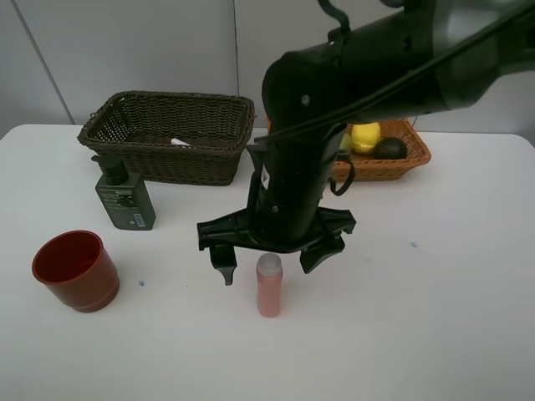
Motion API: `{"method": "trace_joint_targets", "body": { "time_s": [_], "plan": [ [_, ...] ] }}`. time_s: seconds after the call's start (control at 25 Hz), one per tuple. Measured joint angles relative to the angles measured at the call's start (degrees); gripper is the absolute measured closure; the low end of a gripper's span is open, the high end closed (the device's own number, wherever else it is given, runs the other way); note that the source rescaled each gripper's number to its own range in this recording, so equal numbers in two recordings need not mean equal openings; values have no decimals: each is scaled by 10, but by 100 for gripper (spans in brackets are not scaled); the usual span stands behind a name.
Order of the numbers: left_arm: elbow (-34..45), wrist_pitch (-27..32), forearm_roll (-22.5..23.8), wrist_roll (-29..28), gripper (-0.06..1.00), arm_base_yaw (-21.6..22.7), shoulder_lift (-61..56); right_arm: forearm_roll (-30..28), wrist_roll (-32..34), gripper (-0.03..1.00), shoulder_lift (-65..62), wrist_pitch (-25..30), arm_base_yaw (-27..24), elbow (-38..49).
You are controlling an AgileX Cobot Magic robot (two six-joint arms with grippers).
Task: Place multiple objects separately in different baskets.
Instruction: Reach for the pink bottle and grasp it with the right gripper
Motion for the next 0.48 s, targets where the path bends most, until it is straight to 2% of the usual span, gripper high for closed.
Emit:
{"method": "trace_joint_targets", "body": {
  "time_s": [0.48],
  "plan": [
    [0,0,0,0,-3,0,0,2,-1,-1,38,-25,0,0]
  ]
}}
